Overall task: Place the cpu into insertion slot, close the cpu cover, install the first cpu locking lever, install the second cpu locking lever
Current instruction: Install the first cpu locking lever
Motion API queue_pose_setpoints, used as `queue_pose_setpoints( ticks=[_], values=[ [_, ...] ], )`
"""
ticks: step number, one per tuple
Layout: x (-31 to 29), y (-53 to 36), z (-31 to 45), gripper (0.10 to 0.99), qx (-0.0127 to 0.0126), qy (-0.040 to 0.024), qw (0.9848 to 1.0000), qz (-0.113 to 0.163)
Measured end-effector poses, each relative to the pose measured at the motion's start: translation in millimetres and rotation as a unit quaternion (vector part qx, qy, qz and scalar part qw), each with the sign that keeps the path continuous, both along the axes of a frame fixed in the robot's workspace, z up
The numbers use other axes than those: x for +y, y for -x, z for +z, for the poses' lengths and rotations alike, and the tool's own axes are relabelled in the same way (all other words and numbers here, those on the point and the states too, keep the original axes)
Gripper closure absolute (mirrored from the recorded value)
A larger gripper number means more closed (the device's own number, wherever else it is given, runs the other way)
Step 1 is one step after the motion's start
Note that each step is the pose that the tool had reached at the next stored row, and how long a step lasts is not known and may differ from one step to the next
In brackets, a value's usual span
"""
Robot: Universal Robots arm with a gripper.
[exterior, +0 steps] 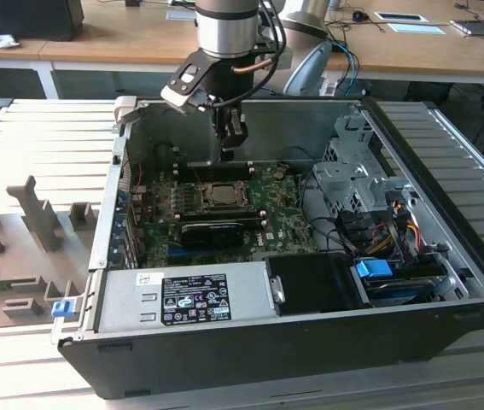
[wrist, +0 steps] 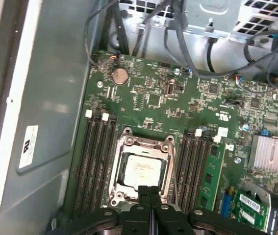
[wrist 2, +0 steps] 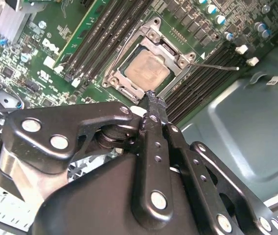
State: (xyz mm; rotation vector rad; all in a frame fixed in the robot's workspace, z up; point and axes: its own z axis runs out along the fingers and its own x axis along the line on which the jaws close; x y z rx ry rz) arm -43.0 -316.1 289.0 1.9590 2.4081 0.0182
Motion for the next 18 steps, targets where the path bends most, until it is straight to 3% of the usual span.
queue_pose_setpoints(
  ticks=[9,18],
  values=[
    [0.0,0.0,0.0,0.98,0.0,0.0,0.9984,0.057],
    [0.0,0.0,0.0,0.98,0.0,0.0,0.9949,0.101]
  ],
)
